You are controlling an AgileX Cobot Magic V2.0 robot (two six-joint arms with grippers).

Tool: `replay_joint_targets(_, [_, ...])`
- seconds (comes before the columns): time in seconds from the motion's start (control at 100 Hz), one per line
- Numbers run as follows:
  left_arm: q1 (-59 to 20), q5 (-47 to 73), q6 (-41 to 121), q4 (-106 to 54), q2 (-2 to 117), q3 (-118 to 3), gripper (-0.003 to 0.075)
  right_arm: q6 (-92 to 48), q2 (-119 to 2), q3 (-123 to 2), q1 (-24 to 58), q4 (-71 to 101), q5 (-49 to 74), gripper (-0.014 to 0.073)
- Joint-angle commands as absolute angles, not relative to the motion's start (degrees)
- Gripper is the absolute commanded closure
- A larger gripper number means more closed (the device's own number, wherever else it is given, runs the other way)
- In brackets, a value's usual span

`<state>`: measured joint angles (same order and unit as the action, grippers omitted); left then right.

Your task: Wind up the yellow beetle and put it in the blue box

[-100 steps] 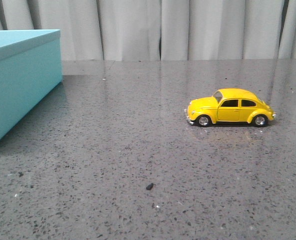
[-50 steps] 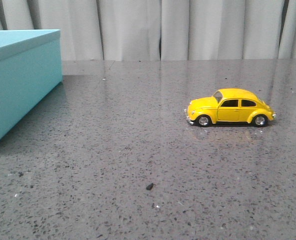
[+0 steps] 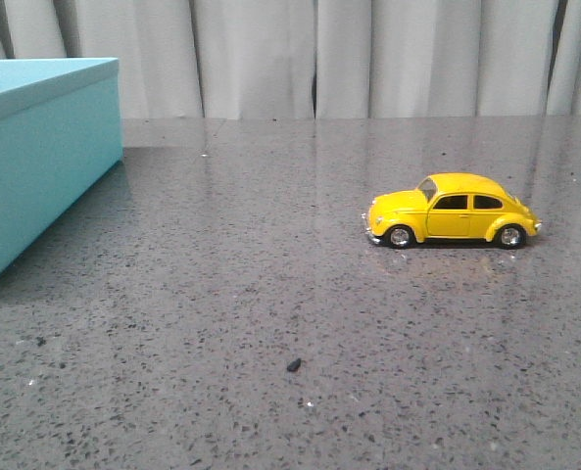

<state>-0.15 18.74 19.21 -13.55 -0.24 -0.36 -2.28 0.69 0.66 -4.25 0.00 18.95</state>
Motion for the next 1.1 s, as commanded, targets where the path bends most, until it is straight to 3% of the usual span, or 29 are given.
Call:
replay_joint_targets(0.0, [-0.63, 16.13, 18.89, -13.86, -2.06, 2.21, 0.0740, -2.39, 0.96, 2.24, -4.60, -0.45, 17.05, 0.0641])
replay_joint_targets(0.58, [-0.63, 12.80, 19.27, -11.70, -2.06, 2.21, 0.0740, -2.39, 0.96, 2.24, -4.60, 1.21, 17.05, 0.0641])
replay_joint_targets(0.59, [-0.63, 12.49, 19.27, -11.70, -2.06, 2.21, 0.0740, -2.39, 0.96, 2.24, -4.60, 1.52, 3.78, 0.0641])
replay_joint_targets(0.7, [-0.63, 9.87, 19.27, -11.99, -2.06, 2.21, 0.0740, -2.39, 0.96, 2.24, -4.60, 5.50, 0.88, 0.0641])
replay_joint_targets(1.09, [-0.63, 2.92, 19.27, -47.33, -2.06, 2.21, 0.0740, -2.39, 0.96, 2.24, -4.60, 8.87, 0.37, 0.0641])
